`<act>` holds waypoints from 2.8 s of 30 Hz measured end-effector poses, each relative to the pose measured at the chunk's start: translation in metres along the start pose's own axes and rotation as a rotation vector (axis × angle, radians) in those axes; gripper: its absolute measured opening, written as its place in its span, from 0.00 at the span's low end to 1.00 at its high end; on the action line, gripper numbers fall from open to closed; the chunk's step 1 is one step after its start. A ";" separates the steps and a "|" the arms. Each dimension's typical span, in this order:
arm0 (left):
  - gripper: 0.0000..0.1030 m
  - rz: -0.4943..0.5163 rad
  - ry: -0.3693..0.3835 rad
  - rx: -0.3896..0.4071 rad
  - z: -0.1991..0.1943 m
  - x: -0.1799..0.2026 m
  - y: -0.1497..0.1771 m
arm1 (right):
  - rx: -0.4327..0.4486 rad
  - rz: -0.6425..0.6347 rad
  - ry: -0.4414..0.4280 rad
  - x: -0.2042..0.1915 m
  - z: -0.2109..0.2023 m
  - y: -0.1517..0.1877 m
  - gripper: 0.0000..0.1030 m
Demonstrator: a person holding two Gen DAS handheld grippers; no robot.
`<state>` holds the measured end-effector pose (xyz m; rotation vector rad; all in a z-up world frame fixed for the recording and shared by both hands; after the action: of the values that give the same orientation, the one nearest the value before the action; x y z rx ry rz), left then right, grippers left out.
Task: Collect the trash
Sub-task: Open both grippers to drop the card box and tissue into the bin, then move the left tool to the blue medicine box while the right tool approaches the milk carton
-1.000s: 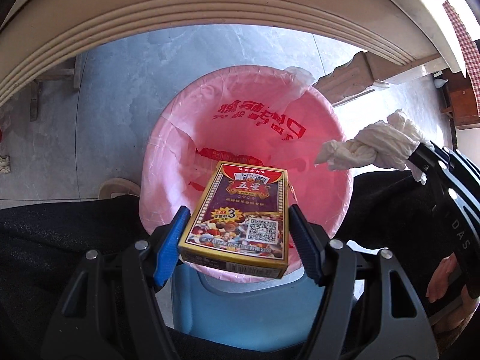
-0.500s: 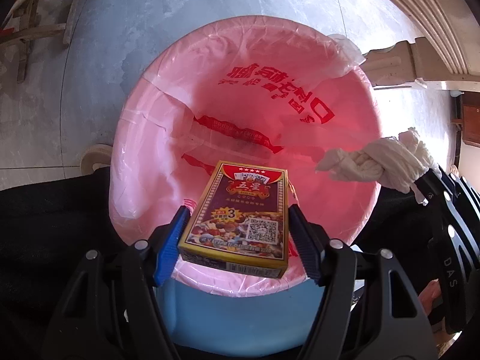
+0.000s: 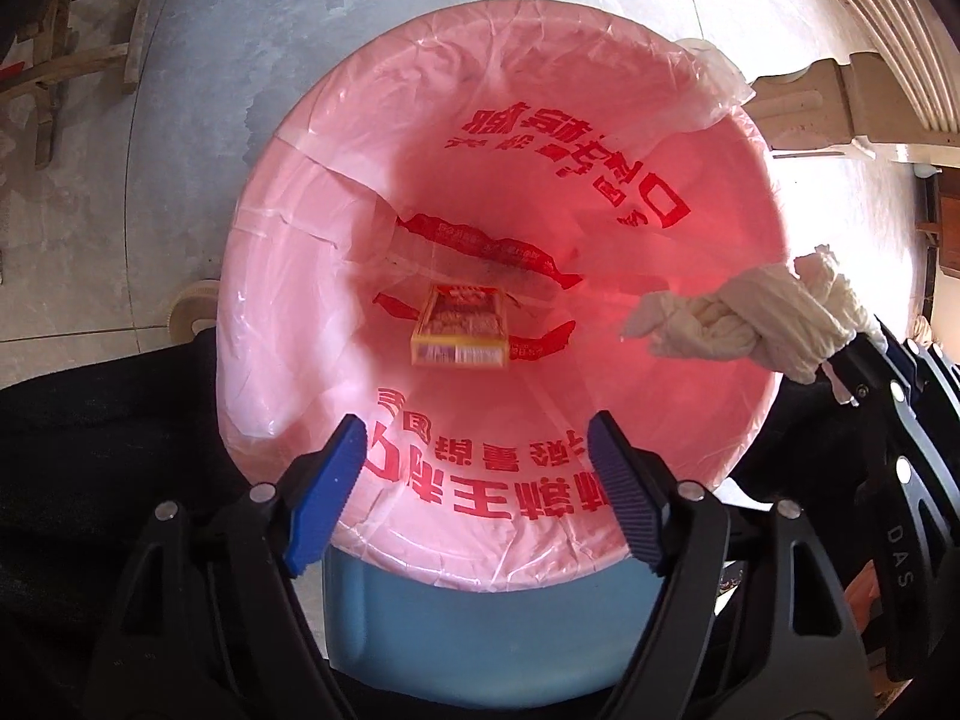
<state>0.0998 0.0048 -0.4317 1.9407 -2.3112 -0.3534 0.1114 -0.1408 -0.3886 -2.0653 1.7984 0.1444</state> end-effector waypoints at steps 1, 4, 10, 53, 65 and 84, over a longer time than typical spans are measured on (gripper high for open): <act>0.73 -0.005 -0.005 0.003 -0.001 -0.002 0.000 | -0.002 -0.002 -0.001 -0.001 0.000 0.000 0.12; 0.74 -0.025 -0.025 0.013 -0.002 -0.008 -0.002 | -0.008 -0.010 -0.002 -0.003 0.002 0.001 0.12; 0.76 -0.058 -0.093 0.054 -0.006 -0.020 -0.006 | -0.041 -0.025 -0.020 -0.008 0.011 0.005 0.25; 0.86 -0.105 -0.153 0.512 -0.242 -0.101 0.042 | 0.311 -0.194 -0.066 -0.065 -0.181 -0.047 0.87; 0.86 -0.092 0.076 0.527 -0.359 -0.105 0.038 | 0.552 -0.325 0.049 -0.083 -0.322 -0.113 0.92; 0.86 -0.235 0.121 0.392 -0.380 -0.111 -0.010 | 0.410 -0.070 -0.106 -0.015 -0.342 -0.215 0.93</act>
<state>0.2157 0.0702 -0.0584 2.3418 -2.2071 0.2153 0.2565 -0.2291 -0.0218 -1.7888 1.5385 -0.1234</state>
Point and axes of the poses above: each gripper's, at about its wrist camera, not at the fingertips, and z roughly the way its jaws point, x to its right, y to its underside, the point moved 7 cm from there along z, roughly the way its jaws point, and after that the axes turned 15 degrees about -y, right-handed, at the moved point
